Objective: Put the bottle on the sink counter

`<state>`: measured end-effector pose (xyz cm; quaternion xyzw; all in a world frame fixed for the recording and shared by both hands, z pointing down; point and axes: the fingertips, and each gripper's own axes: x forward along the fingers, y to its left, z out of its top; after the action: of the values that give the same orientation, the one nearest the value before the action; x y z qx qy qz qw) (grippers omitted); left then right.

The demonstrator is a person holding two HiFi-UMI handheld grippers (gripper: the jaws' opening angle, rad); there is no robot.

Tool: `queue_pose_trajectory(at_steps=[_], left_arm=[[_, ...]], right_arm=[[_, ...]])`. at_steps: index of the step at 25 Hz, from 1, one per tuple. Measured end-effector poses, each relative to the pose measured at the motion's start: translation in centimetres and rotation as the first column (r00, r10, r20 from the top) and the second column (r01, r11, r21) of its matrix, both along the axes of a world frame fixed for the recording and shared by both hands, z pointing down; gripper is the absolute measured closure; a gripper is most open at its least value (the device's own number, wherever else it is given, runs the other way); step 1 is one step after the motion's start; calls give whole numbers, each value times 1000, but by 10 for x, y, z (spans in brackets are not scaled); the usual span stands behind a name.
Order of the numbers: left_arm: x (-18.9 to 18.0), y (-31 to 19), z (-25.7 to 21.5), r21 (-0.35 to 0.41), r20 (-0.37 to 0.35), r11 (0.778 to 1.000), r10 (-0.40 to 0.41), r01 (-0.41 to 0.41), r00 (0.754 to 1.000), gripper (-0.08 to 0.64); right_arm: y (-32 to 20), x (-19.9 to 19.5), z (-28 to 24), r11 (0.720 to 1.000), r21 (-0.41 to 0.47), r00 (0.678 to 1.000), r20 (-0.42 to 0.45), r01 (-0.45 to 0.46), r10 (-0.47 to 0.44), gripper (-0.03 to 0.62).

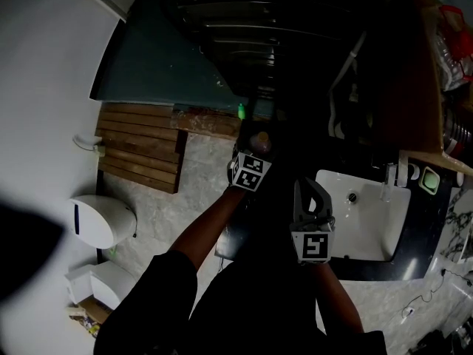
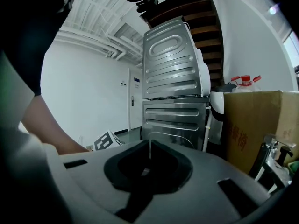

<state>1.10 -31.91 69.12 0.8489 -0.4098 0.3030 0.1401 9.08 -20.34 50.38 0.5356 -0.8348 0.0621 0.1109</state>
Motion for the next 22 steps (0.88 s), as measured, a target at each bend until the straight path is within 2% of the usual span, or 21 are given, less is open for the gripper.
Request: queue_pose_trajectory(at_steps=[8, 15, 22], left_arm=[[2, 2, 7, -30, 47, 999, 16, -15, 999, 167], [2, 2, 6, -30, 52, 999, 23, -21, 998, 167], [0, 2, -2, -5, -9, 1000, 14, -15, 1000, 167]], right_arm=[[1, 2, -1, 1000, 3, 1000, 25, -11, 11, 551], [1, 9, -6, 999, 28, 1000, 24, -21, 21, 552], [5, 14, 0, 999, -9, 997, 68, -31, 32, 552]])
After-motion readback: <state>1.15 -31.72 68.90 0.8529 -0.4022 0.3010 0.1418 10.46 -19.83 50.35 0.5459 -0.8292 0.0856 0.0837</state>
